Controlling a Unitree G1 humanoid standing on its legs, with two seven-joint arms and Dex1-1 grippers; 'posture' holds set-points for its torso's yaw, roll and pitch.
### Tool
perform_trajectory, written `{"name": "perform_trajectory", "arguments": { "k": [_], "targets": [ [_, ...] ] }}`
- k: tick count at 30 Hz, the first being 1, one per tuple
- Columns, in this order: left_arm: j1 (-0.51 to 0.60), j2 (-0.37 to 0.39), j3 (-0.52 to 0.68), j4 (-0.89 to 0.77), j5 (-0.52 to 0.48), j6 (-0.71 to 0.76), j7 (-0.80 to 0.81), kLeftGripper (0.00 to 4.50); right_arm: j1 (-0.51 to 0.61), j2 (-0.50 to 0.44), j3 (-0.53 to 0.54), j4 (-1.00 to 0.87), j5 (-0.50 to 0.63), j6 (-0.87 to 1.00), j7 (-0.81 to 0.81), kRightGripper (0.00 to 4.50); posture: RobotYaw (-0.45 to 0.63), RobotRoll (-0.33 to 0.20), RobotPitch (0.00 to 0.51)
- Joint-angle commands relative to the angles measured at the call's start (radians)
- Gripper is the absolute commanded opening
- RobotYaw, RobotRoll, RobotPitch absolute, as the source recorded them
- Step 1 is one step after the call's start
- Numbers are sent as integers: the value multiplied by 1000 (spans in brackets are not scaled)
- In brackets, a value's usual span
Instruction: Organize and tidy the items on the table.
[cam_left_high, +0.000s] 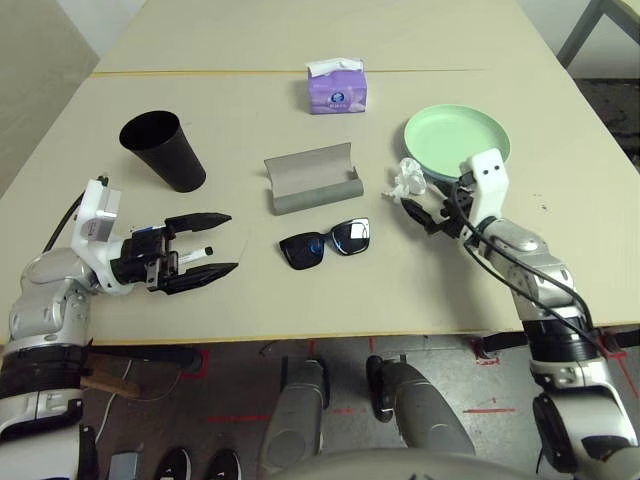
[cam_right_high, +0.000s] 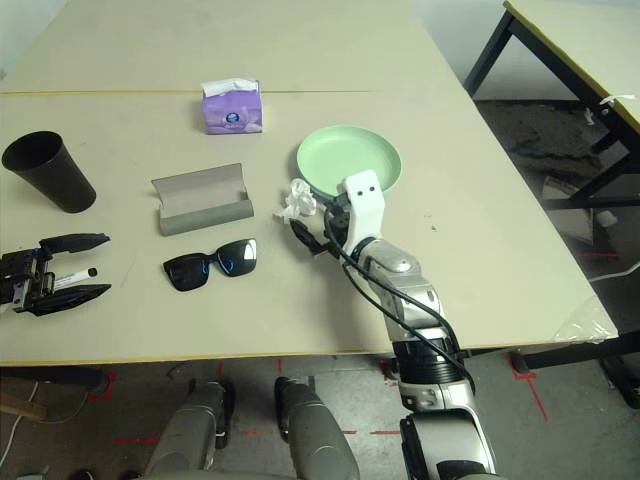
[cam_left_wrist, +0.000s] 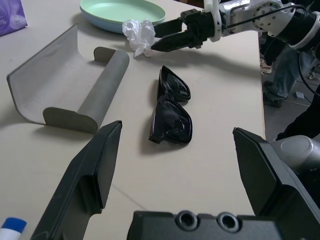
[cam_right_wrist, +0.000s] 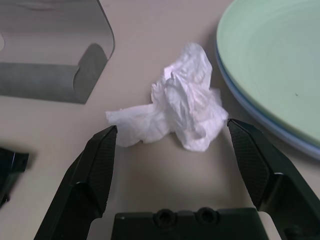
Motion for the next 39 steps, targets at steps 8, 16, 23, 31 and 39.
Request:
{"name": "perform_trajectory", "arguments": {
  "k": [8,16,23,31,39],
  "targets": [
    [30,-4,7,-36,3,-15,23,4500,-58,30,30,103,-21,-62,46,3891,45,0,221],
    [39,-15,7,-50,0,-15,41,4500,-52,24,14,78,-13,-53,59,911,34,0,222],
    [28,-30,-8,-41,7,-15,43,4500,-109,-1,-26,47,12,-18,58,23,12,0,226],
    [9,-41,-22,-28,16,-15,40,4500,-297,-73,-72,148,13,-24,79,23,3,0,227],
    [29,-46,-14,-48,13,-12,53,4500,-388,-149,-55,508,-107,-198,40,680,23,0,231]
  ]
}}
